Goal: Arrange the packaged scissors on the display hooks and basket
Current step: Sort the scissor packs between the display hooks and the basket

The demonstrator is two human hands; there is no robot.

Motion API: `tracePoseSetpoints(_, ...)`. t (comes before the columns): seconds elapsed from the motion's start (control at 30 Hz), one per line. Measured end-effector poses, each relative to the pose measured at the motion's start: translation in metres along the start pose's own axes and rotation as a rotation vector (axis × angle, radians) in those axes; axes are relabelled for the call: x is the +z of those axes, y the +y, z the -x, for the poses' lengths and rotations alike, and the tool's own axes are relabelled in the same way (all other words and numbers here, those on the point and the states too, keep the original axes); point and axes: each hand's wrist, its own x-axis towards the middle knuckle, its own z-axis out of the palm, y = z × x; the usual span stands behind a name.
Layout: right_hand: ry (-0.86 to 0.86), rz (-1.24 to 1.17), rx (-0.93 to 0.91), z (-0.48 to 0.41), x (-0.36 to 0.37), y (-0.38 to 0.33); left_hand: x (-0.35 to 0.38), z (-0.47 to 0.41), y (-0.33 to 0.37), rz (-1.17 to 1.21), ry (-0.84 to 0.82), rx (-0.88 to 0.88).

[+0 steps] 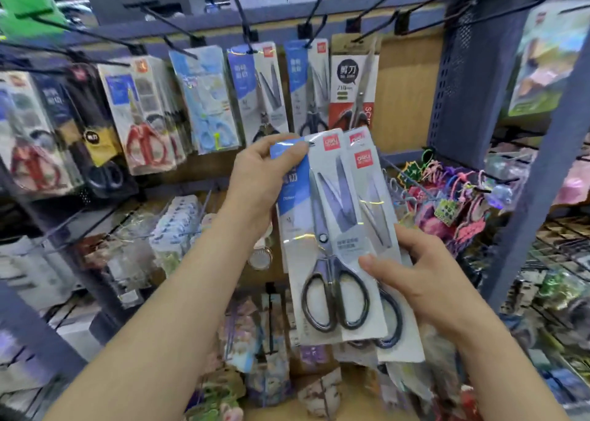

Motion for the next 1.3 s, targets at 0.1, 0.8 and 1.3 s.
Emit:
tracePoseSetpoints(0.1,-0.026,-0.068,-0.005,-0.020,-0.002,0.001,0.006,-0.018,0.012,-0.016,0.015,0.000)
tracePoseSetpoints(0.8,-0.069,-0.189,-0.071,-0.135,-0.066,0.006,0.063,-0.116,0.058,-0.166,0.299,0.444)
tracePoseSetpoints(1.3,0.076,-0.272,-0.094,-0.155,-0.079,0.015,0.002,-0.108,0.090,-0.459,0.369,0.594)
